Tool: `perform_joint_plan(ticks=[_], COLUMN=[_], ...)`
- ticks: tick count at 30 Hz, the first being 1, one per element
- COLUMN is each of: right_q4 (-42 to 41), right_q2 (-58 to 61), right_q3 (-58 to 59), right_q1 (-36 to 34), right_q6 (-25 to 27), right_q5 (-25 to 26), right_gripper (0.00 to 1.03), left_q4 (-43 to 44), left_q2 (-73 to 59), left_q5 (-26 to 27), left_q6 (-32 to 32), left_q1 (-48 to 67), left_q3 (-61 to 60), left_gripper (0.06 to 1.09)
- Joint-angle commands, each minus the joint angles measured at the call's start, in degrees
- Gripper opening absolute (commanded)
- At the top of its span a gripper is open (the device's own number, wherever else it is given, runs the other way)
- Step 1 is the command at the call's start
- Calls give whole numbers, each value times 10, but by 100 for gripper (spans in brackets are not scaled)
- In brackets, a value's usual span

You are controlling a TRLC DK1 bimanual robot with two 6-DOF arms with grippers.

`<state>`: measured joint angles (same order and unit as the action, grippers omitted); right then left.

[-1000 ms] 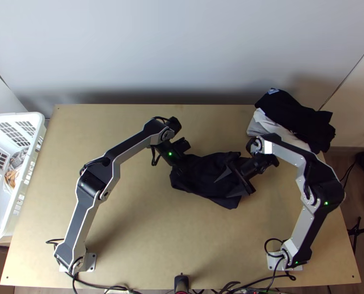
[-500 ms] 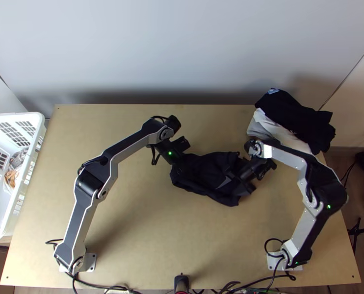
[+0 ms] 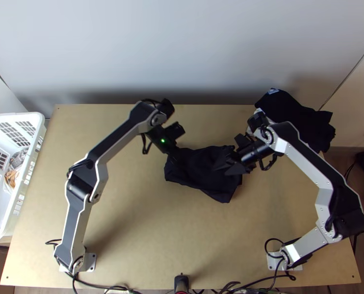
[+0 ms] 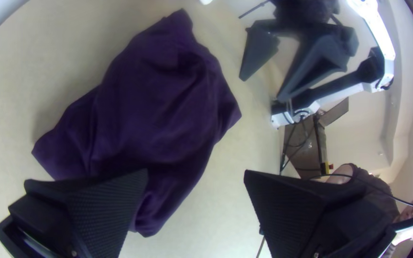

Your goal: Fold the t-shirt

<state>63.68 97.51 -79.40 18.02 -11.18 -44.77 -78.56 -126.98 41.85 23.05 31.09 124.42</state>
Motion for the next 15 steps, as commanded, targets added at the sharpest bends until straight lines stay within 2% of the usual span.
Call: perform_joint_plan(ticks=[1,3,7,9,15], right_q4=[-29,-49,-73,-74,-74], right_q2=[-24,-34,-63,-68,-73], right_q3=[-31,-40,-45,-44,-37], right_q1=[10,13,37,39,42], right_q6=[-5,7,54,57,56], right_q5=[2,5,70,74,73], right_gripper=[98,98,98,98,98], left_q4=[-51,-62,-63,-50,103], left_q2=[39,41,50,56,86], left_q5=[37,54,62,61,38], left_q6=[4,3,2,3,-73], left_q1=[-20,-38,-78,-102,-153], left_q3=[3,-18,-90,-137,-283], left_gripper=[104,104,104,104,104])
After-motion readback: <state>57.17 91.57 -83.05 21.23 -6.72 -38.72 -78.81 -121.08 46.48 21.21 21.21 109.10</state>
